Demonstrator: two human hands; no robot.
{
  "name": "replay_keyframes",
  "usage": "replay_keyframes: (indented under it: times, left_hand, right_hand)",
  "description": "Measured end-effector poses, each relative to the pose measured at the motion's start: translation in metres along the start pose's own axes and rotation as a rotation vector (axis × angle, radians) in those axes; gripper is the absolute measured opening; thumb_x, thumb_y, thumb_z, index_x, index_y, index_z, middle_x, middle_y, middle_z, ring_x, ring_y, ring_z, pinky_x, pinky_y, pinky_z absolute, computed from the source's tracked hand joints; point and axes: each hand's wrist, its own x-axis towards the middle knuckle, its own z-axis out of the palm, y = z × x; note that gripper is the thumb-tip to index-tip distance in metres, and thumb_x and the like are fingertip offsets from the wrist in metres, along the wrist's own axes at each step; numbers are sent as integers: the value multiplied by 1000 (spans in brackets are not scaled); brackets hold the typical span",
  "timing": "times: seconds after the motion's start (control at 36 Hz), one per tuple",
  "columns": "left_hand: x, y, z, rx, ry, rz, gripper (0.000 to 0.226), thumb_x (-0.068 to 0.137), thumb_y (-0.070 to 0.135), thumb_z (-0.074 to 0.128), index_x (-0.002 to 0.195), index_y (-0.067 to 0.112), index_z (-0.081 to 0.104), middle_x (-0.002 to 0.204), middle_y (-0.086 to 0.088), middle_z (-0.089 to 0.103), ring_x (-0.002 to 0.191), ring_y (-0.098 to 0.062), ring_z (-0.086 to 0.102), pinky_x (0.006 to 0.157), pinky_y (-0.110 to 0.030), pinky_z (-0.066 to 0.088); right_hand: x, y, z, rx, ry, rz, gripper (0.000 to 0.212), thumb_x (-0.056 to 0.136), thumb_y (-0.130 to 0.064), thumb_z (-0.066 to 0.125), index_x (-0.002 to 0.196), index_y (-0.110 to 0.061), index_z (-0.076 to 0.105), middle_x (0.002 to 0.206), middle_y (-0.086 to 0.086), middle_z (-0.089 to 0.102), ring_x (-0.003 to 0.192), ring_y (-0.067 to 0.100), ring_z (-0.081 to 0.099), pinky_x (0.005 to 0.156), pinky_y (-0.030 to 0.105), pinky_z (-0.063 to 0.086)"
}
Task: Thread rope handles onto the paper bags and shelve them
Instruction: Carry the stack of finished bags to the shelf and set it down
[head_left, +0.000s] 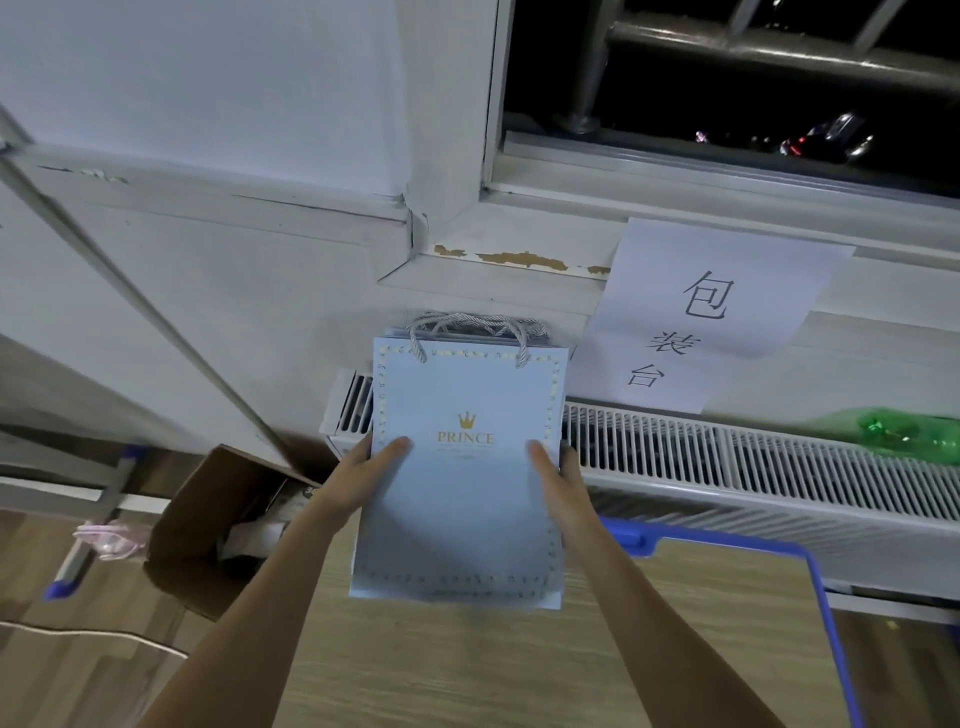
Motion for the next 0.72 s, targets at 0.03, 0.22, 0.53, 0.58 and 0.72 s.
replay_keyframes:
  times: [0.03,0.22,0.53,0.58,0.72]
  left_hand:
    - [0,1,-1,16,-1,-8,83,65,63,61,135,20,49,119,2,66,108,-20,63,97,-45,49]
    - [-3,15,2,51,16,-88,38,92,34,59,123,12,58,105,-6,67,94,-26,65,84,-44,52]
    - [-35,29,30,-348,6,-185,46,81,33,66,117,4,64,109,-18,69,92,-32,66,95,-44,48]
    - [-46,28,40,-398,-65,-208,45,80,34,67,116,7,64,110,-15,69,96,-31,67,94,-43,48]
    - [-78,31,62,-439,-84,-184,20,92,25,57,100,9,65,79,-7,75,67,-21,72,67,-35,51]
  right_hand:
    - [1,0,1,-29,17,-8,38,94,-35,54,126,-25,38,133,4,52,111,18,55,101,40,44]
    - [-5,-8,0,-59,-35,50,49,96,-36,51,139,-16,37,132,5,51,113,22,54,94,32,44]
    - [-34,-17,-36,112,-82,130,42,85,-34,65,115,-5,63,99,10,72,87,24,69,81,32,56]
    - [-45,-13,-48,146,-157,171,39,85,-35,63,114,-9,65,106,12,71,98,28,68,94,42,50]
    - [-72,7,-67,266,-171,181,46,74,-35,71,111,-8,66,106,16,70,96,31,68,86,40,51]
